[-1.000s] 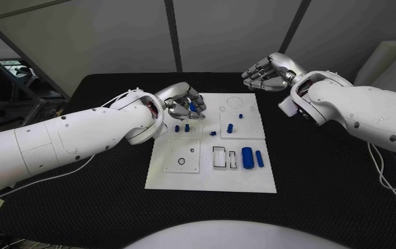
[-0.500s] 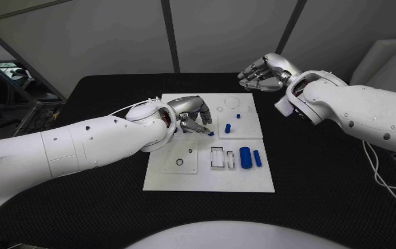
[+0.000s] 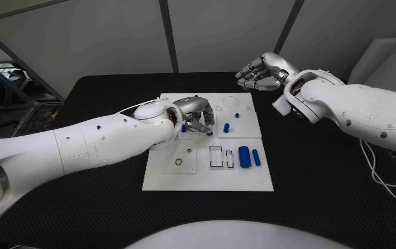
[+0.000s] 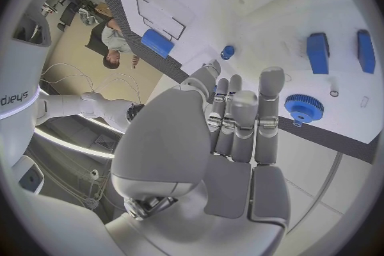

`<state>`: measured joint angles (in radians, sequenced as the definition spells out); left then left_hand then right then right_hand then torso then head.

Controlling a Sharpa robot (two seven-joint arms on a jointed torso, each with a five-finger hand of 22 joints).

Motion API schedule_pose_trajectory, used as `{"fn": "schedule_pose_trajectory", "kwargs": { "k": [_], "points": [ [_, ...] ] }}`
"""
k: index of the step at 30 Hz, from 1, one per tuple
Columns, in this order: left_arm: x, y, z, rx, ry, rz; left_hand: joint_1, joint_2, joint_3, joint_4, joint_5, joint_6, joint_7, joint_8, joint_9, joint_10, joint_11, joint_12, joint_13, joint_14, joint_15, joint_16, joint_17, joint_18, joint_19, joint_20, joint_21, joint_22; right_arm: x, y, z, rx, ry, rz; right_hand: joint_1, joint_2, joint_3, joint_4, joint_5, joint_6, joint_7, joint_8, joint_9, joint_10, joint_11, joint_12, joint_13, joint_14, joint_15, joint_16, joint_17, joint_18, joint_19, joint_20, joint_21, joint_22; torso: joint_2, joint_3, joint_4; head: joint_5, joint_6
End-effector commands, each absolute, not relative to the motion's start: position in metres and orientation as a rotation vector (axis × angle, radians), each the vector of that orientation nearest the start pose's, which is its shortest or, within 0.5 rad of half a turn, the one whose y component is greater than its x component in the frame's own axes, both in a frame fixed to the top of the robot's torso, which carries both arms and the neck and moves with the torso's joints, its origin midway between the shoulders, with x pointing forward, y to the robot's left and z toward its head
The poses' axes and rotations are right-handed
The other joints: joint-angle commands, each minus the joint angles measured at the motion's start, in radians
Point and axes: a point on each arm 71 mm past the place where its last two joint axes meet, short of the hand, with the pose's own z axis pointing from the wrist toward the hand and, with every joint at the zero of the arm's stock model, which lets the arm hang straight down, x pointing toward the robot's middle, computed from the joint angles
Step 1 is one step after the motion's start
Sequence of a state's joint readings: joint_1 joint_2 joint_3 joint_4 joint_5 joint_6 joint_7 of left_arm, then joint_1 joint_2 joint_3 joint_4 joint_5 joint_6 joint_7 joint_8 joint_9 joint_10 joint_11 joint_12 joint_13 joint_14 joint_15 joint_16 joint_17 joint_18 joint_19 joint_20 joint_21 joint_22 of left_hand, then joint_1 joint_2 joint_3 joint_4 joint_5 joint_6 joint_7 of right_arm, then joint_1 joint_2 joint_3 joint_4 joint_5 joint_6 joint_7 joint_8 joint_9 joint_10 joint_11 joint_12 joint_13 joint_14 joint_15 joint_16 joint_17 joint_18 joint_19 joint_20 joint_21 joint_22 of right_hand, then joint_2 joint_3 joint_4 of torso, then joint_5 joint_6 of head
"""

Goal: Assemble the parts on the task board

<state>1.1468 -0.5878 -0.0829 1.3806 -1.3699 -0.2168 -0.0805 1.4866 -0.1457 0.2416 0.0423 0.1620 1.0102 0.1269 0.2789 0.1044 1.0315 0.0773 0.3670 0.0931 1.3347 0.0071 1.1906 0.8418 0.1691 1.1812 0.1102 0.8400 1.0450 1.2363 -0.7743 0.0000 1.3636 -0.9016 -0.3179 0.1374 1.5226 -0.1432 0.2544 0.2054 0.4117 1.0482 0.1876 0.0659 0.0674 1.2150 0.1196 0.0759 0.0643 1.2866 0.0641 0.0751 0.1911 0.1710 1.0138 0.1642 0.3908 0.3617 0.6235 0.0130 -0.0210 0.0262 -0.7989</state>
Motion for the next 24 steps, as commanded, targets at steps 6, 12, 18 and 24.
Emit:
{"fn": "schedule_pose_trajectory", "kwargs": {
  "k": [6, 12, 18, 24],
  "points": [
    [0.4769, 0.0949, -0.2405, 0.31, 1.895, -0.822, 0.025, 0.006, 0.026, -0.028, -0.005, 0.024, -0.008, 0.012, 0.002, 0.013, 0.0, 0.008, -0.003, 0.008, -0.004, 0.031, 0.023, -0.02, 0.015, -0.004, 0.037, 0.034, 0.5249, -0.2087, -0.1565, 0.276, 1.598, 1.017, 0.008, 0.0, -0.001, -0.005, -0.005, 0.009, -0.001, 0.006, 0.001, 0.008, -0.003, 0.006, 0.001, 0.009, -0.001, 0.002, 0.001, 0.008, 0.002, -0.002, 0.007, 0.002, -0.001, -0.0011, 0.002, -0.004, -0.004],
    [0.4761, 0.093, -0.2418, 0.333, 1.909, -0.813, 0.007, 0.0, 0.029, -0.03, -0.009, 0.028, -0.009, 0.013, 0.002, 0.015, 0.001, 0.011, -0.003, 0.017, -0.002, 0.058, 0.05, -0.025, 0.028, -0.003, 0.07, 0.062, 0.5249, -0.2085, -0.1566, 0.277, 1.6, 1.016, 0.007, 0.0, 0.0, -0.005, -0.005, 0.009, -0.001, 0.006, 0.001, 0.008, -0.003, 0.006, 0.001, 0.009, -0.001, 0.001, 0.001, 0.007, 0.002, -0.002, 0.007, 0.002, -0.001, -0.0008, 0.0018, -0.005, -0.006],
    [0.4768, 0.0922, -0.2435, 0.341, 1.926, -0.799, -0.008, -0.008, 0.027, -0.031, -0.009, 0.02, -0.01, 0.007, 0.0, 0.009, 0.002, 0.012, -0.003, 0.014, -0.001, 0.065, 0.045, -0.025, 0.025, -0.002, 0.072, 0.067, 0.525, -0.2081, -0.1567, 0.277, 1.601, 1.017, 0.005, 0.0, 0.0, -0.005, -0.005, 0.009, -0.001, 0.006, 0.001, 0.008, -0.003, 0.006, 0.001, 0.01, -0.001, 0.001, 0.001, 0.007, 0.002, -0.002, 0.008, 0.003, -0.001, -0.0012, 0.0016, -0.005, -0.006],
    [0.4771, 0.0913, -0.2446, 0.351, 1.936, -0.789, -0.007, -0.005, 0.033, -0.037, -0.008, 0.019, -0.013, 0.006, 0.0, -0.001, 0.005, 0.01, -0.004, 0.007, 0.001, 0.065, 0.037, -0.024, 0.019, -0.001, 0.068, 0.067, 0.525, -0.2081, -0.1568, 0.277, 1.602, 1.016, 0.001, 0.001, 0.001, -0.005, -0.002, 0.009, -0.001, 0.005, 0.001, 0.008, -0.003, 0.005, 0.0, 0.011, -0.001, 0.001, 0.001, 0.007, 0.001, -0.003, 0.01, 0.005, -0.001, -0.0008, 0.0013, -0.006, -0.006]
  ]
}}
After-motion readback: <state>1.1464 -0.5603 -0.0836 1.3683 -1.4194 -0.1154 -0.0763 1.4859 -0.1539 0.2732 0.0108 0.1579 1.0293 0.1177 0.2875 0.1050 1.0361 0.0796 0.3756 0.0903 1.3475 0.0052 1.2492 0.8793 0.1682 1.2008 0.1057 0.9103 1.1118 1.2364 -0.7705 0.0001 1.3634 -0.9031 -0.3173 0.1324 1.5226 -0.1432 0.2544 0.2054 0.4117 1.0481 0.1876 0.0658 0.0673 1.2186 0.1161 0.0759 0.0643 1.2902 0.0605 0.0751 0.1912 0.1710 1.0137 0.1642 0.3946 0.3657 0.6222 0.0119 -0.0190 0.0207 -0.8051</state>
